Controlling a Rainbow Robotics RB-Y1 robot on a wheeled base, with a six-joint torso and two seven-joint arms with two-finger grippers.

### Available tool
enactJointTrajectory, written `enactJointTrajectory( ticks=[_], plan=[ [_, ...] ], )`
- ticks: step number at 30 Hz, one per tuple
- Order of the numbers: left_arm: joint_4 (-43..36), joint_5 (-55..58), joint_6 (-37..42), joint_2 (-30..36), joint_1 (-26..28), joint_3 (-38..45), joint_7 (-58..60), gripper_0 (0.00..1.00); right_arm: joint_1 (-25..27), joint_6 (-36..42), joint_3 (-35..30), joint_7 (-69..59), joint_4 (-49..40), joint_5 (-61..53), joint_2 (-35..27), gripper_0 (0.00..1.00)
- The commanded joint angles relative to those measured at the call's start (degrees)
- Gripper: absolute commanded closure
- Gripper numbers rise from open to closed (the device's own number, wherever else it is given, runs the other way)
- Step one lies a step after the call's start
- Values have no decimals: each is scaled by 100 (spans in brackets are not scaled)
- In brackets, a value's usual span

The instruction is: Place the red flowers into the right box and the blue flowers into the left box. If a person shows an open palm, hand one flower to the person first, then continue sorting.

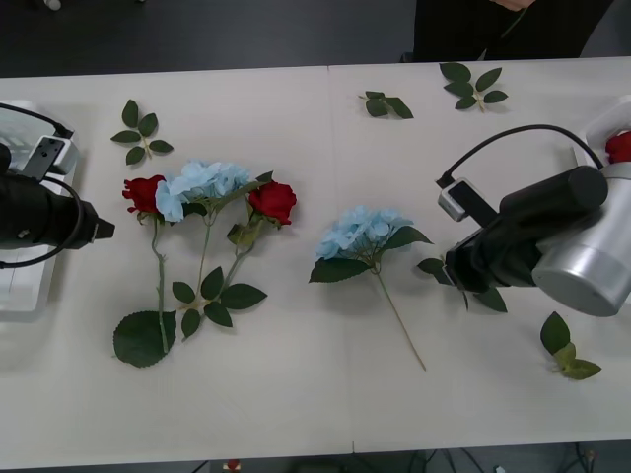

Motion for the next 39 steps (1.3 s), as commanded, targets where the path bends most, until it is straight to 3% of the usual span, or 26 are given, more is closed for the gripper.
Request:
enactJointTrajectory(
  ticks=[1,8,14,25,39],
  plan=[
    [361,-170,-256,-221,-609,-424,136,0,-13,-155,457,-488,57,331,436,0],
    [1072,-451,-449,-564,-1277,-1206,144,0,-21,-93,492,-497,453,278,1104,0],
    [1661,-460,-739,-845,-1550,-1522,127,0,-100,-111,492,-532,848,445,1491,0],
    [2408,-249,-1311,-942,-1743,-1892,92,0,-575,170,510,-672,1824,665,2176,0],
    [2883,6,-1521,-1285,-1840,-1892,65,0,-760,557,712,-1033,2026,972,2405,0]
  ],
)
